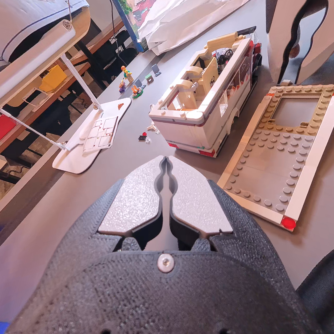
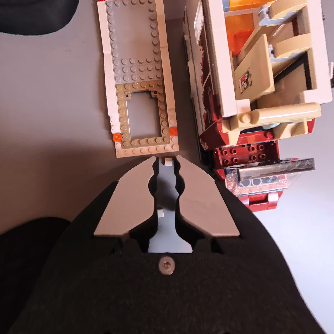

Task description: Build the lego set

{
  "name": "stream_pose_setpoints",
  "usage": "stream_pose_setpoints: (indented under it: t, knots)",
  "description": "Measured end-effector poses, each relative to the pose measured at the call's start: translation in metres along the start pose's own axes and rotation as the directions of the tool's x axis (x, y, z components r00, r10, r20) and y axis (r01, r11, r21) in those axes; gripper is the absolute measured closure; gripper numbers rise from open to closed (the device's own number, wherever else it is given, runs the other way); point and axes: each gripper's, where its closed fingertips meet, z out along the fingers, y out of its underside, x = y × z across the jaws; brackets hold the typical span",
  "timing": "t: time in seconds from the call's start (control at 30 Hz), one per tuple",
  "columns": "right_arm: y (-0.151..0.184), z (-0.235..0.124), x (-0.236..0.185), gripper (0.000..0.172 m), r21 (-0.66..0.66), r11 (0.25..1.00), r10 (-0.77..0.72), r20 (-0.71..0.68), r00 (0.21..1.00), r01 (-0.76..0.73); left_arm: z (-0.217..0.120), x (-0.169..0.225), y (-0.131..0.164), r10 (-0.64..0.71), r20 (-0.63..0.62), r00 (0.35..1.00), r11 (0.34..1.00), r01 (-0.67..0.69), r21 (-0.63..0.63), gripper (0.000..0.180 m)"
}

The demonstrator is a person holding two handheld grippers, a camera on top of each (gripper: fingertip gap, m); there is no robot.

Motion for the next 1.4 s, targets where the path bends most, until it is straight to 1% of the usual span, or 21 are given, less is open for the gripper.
stream_pose_setpoints:
  t: [0.03, 0.13, 0.2, 0.4, 0.47, 0.57, 0.63, 0.73, 0.8, 0.83, 0.87, 0.97, 1.03, 1.07, 1.13, 1.2, 1.23, 1.3, 1.33, 1.4]
  knots:
    - [0.002, 0.000, -0.001, 0.159, -0.011, 1.000, -0.005, 0.009, 1.000, 0.005, 0.000, 0.000, 0.000, 0.000, 0.000, 1.000, 1.000, 0.000, 0.000, 0.180]
    - [0.008, -0.004, -0.009, 0.164, -0.036, 0.999, -0.036, 0.057, 0.998, 0.038, 0.000, 0.000, 0.000, 0.003, -0.003, 1.000, 1.000, -0.003, -0.001, 0.180]
    - [0.013, -0.007, -0.011, 0.163, -0.053, 0.997, -0.049, 0.070, 0.996, 0.053, 0.000, 0.000, 0.000, 0.005, -0.004, 1.000, 1.000, -0.005, -0.002, 0.180]
    - [0.010, -0.019, -0.011, 0.150, 0.029, 1.000, -0.015, 0.069, 0.997, 0.013, 0.001, 0.000, 0.001, 0.003, -0.001, 1.000, 1.000, -0.003, -0.003, 0.180]
    - [0.008, -0.025, -0.008, 0.145, 0.079, 0.997, 0.007, 0.049, 0.999, -0.011, 0.000, -0.001, 0.000, 0.002, 0.001, 1.000, 1.000, -0.002, -0.001, 0.180]
    - [-0.006, -0.039, -0.001, 0.143, 0.260, 0.965, 0.042, 0.010, 0.999, -0.044, -0.001, -0.002, -0.002, -0.007, 0.010, 1.000, 1.000, 0.007, 0.013, 0.180]
    - [-0.019, -0.055, 0.008, 0.140, 0.432, 0.900, 0.087, -0.040, 0.995, -0.061, -0.004, -0.007, -0.008, -0.015, 0.032, 0.999, 0.999, 0.014, 0.046, 0.180]
    - [-0.033, -0.086, 0.038, 0.131, 0.684, 0.727, 0.232, -0.164, 0.959, -0.059, -0.012, -0.015, -0.022, -0.077, 0.061, 0.995, 0.990, 0.070, 0.119, 0.180]
    - [-0.030, -0.106, 0.063, 0.120, 0.790, 0.612, 0.375, -0.250, 0.893, -0.036, -0.019, -0.022, -0.033, -0.140, 0.080, 0.987, 0.978, 0.125, 0.167, 0.180]
    - [-0.024, -0.114, 0.073, 0.118, 0.814, 0.581, 0.433, -0.285, 0.855, -0.022, -0.023, -0.026, -0.039, -0.175, 0.086, 0.981, 0.969, 0.156, 0.193, 0.180]
    - [-0.018, -0.120, 0.080, 0.118, 0.824, 0.567, 0.468, -0.320, 0.824, -0.002, -0.028, -0.030, -0.045, -0.208, 0.091, 0.974, 0.958, 0.184, 0.221, 0.180]
    - [-0.005, -0.129, 0.090, 0.121, 0.817, 0.573, 0.517, -0.413, 0.750, 0.055, -0.048, -0.046, -0.061, -0.282, 0.137, 0.950, 0.931, 0.236, 0.280, 0.180]
    - [-0.001, -0.127, 0.091, 0.122, 0.818, 0.573, 0.540, -0.415, 0.733, 0.041, -0.068, -0.064, -0.067, -0.330, 0.197, 0.923, 0.913, 0.258, 0.317, 0.180]
    - [0.001, -0.124, 0.091, 0.123, 0.810, 0.586, 0.539, -0.417, 0.732, 0.030, -0.081, -0.076, -0.069, -0.345, 0.236, 0.909, 0.908, 0.259, 0.329, 0.180]
    - [0.003, -0.122, 0.091, 0.123, 0.796, 0.604, 0.537, -0.438, 0.721, 0.034, -0.119, -0.109, -0.071, -0.361, 0.359, 0.861, 0.903, 0.226, 0.365, 0.180]
    - [0.004, -0.123, 0.091, 0.124, 0.789, 0.613, 0.532, -0.452, 0.716, 0.043, -0.165, -0.147, -0.071, -0.377, 0.474, 0.796, 0.903, 0.200, 0.381, 0.180]
    - [0.004, -0.124, 0.092, 0.124, 0.789, 0.613, 0.538, -0.453, 0.711, 0.039, -0.187, -0.166, -0.069, -0.376, 0.526, 0.763, 0.910, 0.196, 0.366, 0.180]
    - [0.005, -0.124, 0.092, 0.126, 0.792, 0.610, 0.544, -0.447, 0.710, 0.031, -0.222, -0.202, -0.054, -0.354, 0.608, 0.711, 0.933, 0.223, 0.283, 0.180]
    - [0.005, -0.124, 0.093, 0.126, 0.792, 0.610, 0.548, -0.447, 0.707, 0.028, -0.231, -0.216, -0.043, -0.355, 0.613, 0.706, 0.935, 0.272, 0.228, 0.177]
    - [0.005, -0.123, 0.093, 0.126, 0.789, 0.614, 0.546, -0.450, 0.707, 0.028, -0.231, -0.233, -0.012, -0.373, 0.561, 0.739, 0.914, 0.397, 0.084, 0.172]
